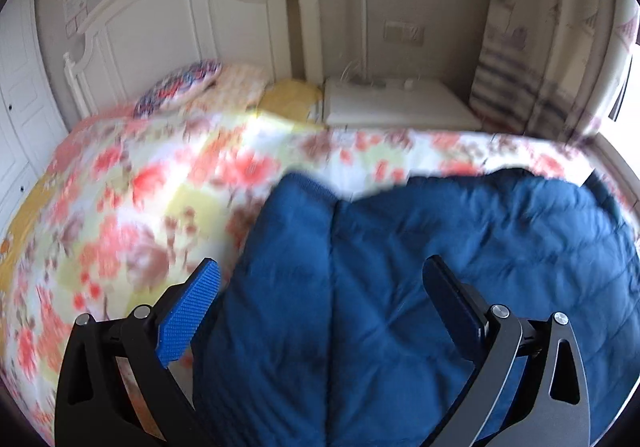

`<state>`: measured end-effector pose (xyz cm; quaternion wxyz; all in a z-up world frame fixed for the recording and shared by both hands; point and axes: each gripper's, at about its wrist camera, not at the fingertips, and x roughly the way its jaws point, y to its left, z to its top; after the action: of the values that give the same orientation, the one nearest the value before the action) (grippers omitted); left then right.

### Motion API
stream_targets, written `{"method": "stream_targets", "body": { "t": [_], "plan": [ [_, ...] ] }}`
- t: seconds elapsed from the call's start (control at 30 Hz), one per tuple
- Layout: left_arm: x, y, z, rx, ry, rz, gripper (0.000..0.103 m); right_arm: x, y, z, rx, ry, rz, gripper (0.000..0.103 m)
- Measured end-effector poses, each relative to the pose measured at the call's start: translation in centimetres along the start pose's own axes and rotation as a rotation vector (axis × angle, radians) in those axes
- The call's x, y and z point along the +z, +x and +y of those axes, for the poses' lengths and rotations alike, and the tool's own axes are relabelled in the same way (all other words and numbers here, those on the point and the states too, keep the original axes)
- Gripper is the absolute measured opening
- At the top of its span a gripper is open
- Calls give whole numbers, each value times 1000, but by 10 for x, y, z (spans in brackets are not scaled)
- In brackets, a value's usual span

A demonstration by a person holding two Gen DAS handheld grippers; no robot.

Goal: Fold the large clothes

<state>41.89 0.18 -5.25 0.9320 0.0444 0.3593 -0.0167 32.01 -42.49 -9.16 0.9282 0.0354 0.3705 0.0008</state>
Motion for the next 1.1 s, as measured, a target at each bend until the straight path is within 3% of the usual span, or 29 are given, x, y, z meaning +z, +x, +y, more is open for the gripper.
{"method": "stream_targets", "body": {
  "t": [0.07,0.13,0.27,0.33,0.37,0.47,0.53,0.63,0.67,0.73,0.8,0.87,0.93,1.1],
  "plan": [
    [20,3,-12,6,27,-9,98,26,-2,14,3,-43,-43,101],
    [32,23,-24,20,60,29,98,43,9,27,-8,-86,-51,101],
    [27,82,-37,79,129,138,98,62,70,34,-16,-96,52,101],
    [16,106,-32,31,101,204,99,53,106,25,-26,-91,158,101],
    [15,105,-29,23,82,200,99,48,119,17,37,-43,195,101],
    [12,103,-32,50,106,181,99,47,110,6,79,34,178,100],
    [11,102,-33,61,112,168,99,43,84,2,112,90,162,99],
    [8,100,-34,65,111,162,99,11,6,-7,301,162,33,99],
    [8,100,-34,66,112,161,99,-10,-23,-11,327,183,-2,99],
    [9,100,-33,65,112,162,99,-53,-61,-17,339,228,-15,100],
    [8,100,-33,65,112,161,99,-102,-81,-24,351,298,44,100],
    [10,101,-34,69,114,159,99,-145,-91,-29,384,397,97,100],
    [10,101,-34,73,116,155,99,-167,-89,-31,404,473,99,100],
    [10,102,-32,56,102,161,99,-157,-60,-12,366,487,90,100]
  ]
}}
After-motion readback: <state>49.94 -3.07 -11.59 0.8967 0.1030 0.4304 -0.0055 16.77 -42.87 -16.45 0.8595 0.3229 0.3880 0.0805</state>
